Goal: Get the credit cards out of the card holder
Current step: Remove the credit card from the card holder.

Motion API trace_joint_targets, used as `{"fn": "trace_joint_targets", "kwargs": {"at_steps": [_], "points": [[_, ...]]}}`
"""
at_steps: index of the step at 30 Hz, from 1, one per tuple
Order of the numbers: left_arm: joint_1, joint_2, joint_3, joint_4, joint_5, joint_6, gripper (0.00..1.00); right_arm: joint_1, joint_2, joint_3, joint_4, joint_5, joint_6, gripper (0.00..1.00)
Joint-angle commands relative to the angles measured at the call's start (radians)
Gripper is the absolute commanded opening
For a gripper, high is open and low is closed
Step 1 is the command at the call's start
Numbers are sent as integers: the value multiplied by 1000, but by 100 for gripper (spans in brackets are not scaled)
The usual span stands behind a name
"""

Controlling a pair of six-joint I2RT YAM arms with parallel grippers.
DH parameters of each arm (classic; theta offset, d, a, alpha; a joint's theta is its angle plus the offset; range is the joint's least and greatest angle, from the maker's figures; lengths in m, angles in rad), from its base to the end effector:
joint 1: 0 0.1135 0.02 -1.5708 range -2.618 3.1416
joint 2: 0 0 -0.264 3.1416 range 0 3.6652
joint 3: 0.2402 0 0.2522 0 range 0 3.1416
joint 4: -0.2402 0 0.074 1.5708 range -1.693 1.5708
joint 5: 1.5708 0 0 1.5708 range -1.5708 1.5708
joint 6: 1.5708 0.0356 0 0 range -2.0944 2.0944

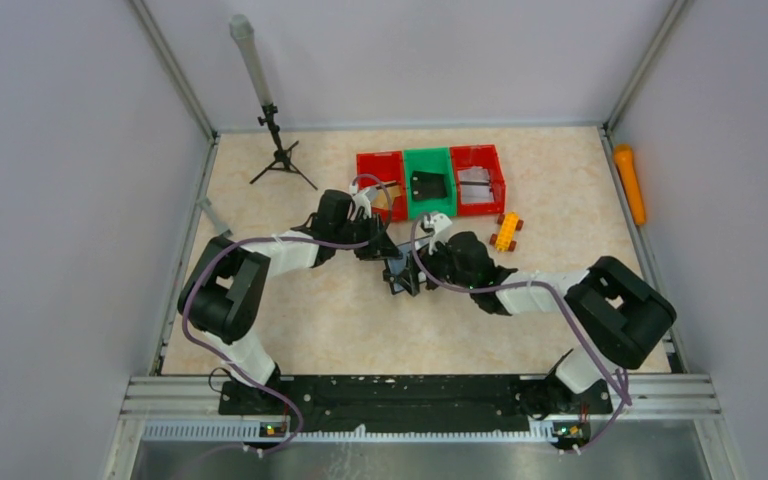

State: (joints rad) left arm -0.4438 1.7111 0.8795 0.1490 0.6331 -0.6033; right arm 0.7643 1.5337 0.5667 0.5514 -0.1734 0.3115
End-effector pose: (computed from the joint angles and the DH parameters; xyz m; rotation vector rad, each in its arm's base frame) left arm 0.3034 -0.1676 0.1695 0.1803 2.4041 -1.2424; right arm 0.2112 0.2110 0.1657 -0.5824 2.0028 0.8508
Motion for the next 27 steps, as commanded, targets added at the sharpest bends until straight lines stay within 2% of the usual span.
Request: {"fn": "trace_joint_targets", "kwargs": {"at_steps": [1, 6, 14, 20, 24, 26, 27], "points": [[2, -9, 15, 39, 23, -2, 25, 10, 44, 92, -62, 26, 6, 81], [1, -8, 14, 47, 29, -6, 28, 11, 68, 117, -96, 50, 14, 75], [1, -7, 15, 43, 28, -3, 29, 10, 71, 122, -91, 23, 19, 52], [1, -1, 18, 39, 28, -1, 30, 10, 43, 103, -70, 28, 20, 46], [0, -2, 20, 33, 24, 2, 31, 10, 23, 87, -53, 31, 20, 38], [1, -5, 19, 31, 21, 5, 35, 11, 12, 79, -45, 38, 21, 25], [1, -7, 19, 31, 22, 5, 37, 10, 6, 73, -43, 44, 20, 21]]}}
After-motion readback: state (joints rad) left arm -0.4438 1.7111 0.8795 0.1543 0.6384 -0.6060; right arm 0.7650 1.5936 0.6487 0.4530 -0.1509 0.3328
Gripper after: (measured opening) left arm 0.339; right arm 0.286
